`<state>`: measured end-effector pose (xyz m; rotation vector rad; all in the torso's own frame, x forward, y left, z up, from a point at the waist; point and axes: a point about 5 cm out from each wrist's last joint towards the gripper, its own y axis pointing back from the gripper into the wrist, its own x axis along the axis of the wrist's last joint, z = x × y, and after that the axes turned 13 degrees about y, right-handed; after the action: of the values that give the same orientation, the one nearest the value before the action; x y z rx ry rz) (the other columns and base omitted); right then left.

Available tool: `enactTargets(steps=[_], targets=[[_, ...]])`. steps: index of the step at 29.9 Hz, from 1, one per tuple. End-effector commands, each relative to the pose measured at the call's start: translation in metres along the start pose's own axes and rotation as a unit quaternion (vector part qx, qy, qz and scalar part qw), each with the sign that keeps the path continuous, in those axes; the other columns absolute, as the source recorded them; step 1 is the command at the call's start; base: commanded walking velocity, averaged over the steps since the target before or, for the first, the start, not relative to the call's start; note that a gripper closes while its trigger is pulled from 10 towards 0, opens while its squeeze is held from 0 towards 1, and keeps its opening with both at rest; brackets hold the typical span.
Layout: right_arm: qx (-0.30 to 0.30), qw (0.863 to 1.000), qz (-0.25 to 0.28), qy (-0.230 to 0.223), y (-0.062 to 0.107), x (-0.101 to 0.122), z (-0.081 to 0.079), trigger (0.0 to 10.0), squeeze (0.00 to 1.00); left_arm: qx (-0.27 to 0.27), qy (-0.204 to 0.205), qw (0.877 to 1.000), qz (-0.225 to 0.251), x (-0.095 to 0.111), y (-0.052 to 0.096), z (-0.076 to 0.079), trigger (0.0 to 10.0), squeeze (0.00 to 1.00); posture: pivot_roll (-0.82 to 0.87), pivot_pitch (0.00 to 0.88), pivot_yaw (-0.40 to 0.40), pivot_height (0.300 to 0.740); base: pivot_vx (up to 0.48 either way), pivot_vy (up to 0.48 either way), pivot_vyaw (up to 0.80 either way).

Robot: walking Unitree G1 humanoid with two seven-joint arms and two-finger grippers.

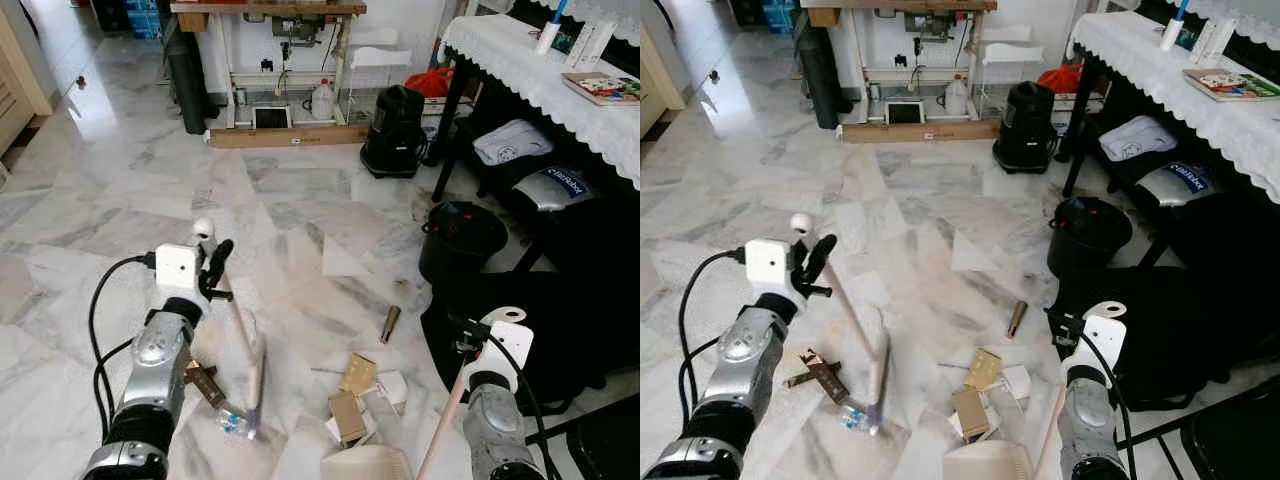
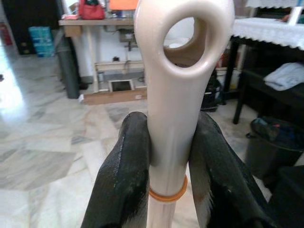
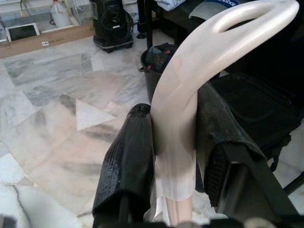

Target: Sweep floor

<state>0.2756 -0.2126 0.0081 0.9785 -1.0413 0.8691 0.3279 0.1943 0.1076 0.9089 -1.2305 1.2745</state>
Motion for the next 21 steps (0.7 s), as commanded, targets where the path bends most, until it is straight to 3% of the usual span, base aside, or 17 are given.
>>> enactTargets(steps=[1,21], targets=[[0.015,0.999,-0.029,-0.002,0.0056,-0.0113,-0.0068,10.0,0.00,-0.007,-0.002,1.000,0.022,0.0098,-0.0041,0.0063,10.0,0.00,-0.06,0.000,-0.017,0.740,0.000,0.000,0.00],[0.020,0.999,-0.032,-0.002,0.0062,-0.0123,-0.0082,10.0,0.00,-0.002,0.015,0.999,0.028,0.0129,-0.0066,0.0140,10.0,0.00,-0.06,0.000,-0.018,0.740,0.000,0.027,0.00]])
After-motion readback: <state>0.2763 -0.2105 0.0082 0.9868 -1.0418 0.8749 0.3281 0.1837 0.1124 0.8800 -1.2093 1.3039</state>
